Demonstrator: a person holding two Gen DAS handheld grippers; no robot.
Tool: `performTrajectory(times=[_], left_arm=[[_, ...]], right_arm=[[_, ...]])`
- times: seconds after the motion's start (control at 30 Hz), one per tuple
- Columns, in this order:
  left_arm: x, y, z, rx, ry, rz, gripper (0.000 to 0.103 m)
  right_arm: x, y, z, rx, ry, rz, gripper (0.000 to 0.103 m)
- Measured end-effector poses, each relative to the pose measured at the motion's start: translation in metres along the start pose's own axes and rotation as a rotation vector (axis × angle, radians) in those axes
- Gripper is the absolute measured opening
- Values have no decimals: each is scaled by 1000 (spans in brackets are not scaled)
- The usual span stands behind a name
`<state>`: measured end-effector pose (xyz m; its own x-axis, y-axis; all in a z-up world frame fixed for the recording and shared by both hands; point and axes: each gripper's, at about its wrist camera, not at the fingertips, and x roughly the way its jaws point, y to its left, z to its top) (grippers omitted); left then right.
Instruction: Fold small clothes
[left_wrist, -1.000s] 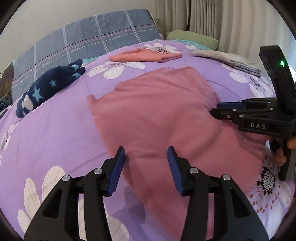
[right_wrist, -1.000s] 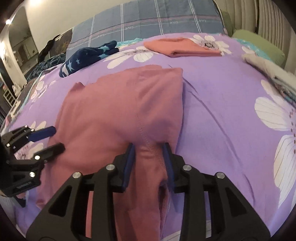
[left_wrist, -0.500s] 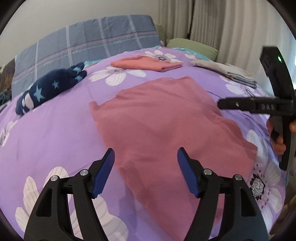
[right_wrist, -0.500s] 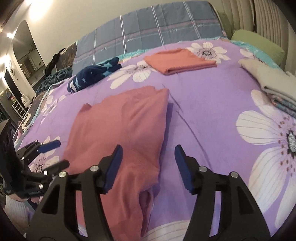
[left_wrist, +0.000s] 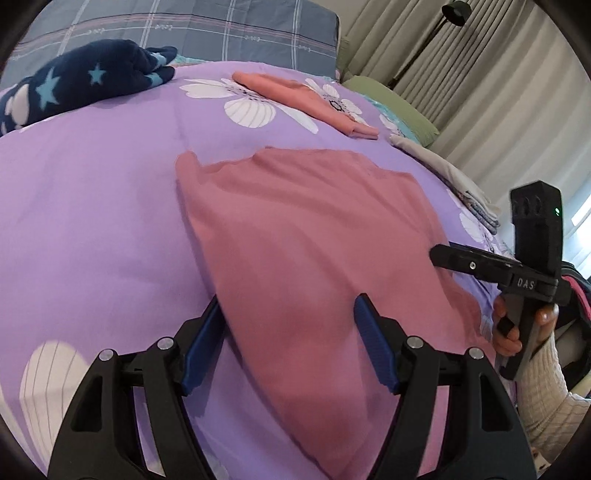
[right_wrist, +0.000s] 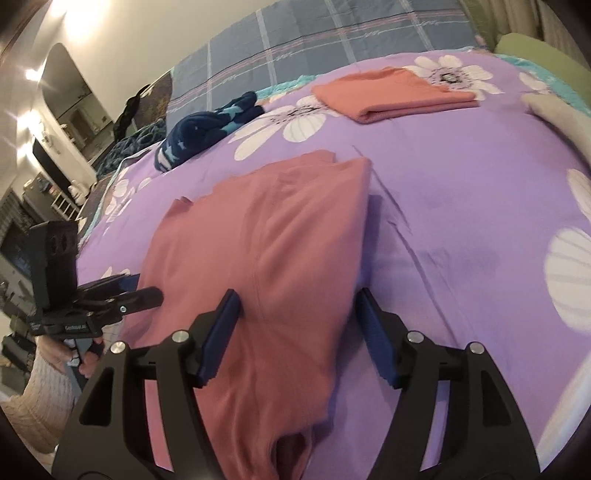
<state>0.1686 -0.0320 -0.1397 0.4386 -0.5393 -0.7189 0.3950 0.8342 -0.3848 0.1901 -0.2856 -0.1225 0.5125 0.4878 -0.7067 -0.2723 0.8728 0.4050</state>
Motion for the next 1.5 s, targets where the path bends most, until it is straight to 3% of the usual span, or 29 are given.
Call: performTrajectory(times=[0.13,0.27,0.43,0.8,1.33,1.5], left_arm=[[-3,-5,-3,25,9,11,71],[-9,-8,-14,77,13,1,71],[-8,-5,-14,66,10,-17,71],[-4,1,-12,41,3,-62,71],[4,5,1,37,15,-94,70],[13,2,10,58,19,-67,61]], right_arm=[[-5,0,1,9,32,45,59],[-13,2,-11,-50,85,65,58],[-16,-7,-15,-9,125,109,54],[30,-6,15,-22,152,289,56],[18,-5,7,-66,120,251,52],[34,0,15,-72,120,258,51]])
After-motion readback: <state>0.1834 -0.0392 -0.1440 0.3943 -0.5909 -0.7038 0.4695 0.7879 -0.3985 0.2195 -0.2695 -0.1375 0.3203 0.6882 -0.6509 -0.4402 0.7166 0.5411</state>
